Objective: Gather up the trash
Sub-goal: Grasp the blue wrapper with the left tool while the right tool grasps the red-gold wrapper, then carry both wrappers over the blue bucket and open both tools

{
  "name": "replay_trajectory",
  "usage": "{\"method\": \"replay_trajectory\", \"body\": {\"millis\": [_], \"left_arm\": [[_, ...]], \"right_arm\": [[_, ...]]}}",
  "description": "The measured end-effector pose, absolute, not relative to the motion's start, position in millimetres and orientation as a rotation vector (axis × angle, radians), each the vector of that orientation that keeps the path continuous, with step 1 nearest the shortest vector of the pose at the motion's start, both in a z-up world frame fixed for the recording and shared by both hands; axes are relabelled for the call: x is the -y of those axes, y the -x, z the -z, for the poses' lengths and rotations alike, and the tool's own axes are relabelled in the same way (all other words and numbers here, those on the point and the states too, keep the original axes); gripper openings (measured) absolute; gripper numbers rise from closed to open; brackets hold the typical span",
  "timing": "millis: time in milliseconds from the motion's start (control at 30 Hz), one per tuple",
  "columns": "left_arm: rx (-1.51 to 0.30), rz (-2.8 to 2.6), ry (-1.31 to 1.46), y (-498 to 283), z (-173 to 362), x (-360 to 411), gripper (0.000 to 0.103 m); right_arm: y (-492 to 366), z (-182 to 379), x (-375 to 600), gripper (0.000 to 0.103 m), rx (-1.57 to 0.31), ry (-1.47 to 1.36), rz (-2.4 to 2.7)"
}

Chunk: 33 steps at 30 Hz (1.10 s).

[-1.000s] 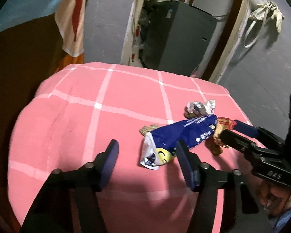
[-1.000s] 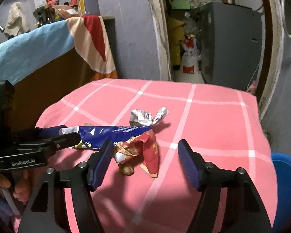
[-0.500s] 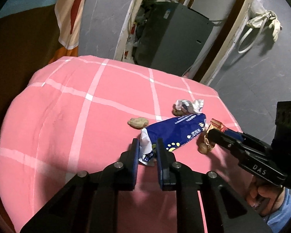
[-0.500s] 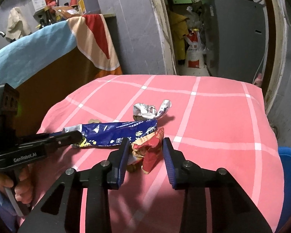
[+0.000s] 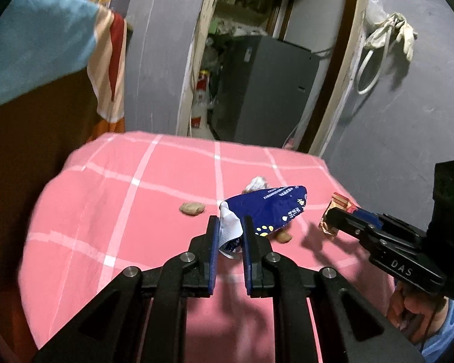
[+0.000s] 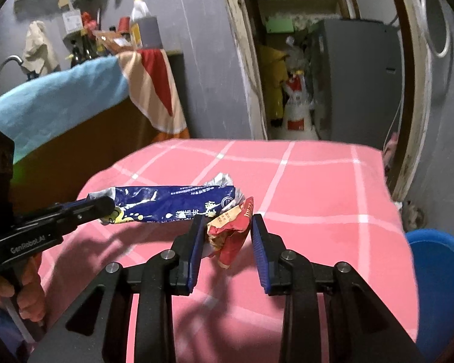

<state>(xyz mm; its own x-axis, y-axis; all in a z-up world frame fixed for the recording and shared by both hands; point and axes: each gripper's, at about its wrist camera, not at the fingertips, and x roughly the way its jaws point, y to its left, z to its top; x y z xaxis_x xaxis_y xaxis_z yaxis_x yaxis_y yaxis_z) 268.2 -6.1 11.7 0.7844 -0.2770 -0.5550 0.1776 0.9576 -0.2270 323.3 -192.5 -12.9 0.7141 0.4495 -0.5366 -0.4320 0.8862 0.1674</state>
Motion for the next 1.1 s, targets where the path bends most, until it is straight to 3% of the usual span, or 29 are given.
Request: {"method": "replay_trajectory", "body": {"millis": [700, 1100], "left_arm": [[-0.305, 0.279, 0.199, -226, -72, 52, 0.011], [-0.200, 0.357, 0.176, -210, -92, 114, 0.011]], "right_arm": [[-253, -62, 249, 0.029, -0.211, -0.029, -0.389], [-219, -78, 301, 0.029, -0.083, -0.015, -0.270]]}}
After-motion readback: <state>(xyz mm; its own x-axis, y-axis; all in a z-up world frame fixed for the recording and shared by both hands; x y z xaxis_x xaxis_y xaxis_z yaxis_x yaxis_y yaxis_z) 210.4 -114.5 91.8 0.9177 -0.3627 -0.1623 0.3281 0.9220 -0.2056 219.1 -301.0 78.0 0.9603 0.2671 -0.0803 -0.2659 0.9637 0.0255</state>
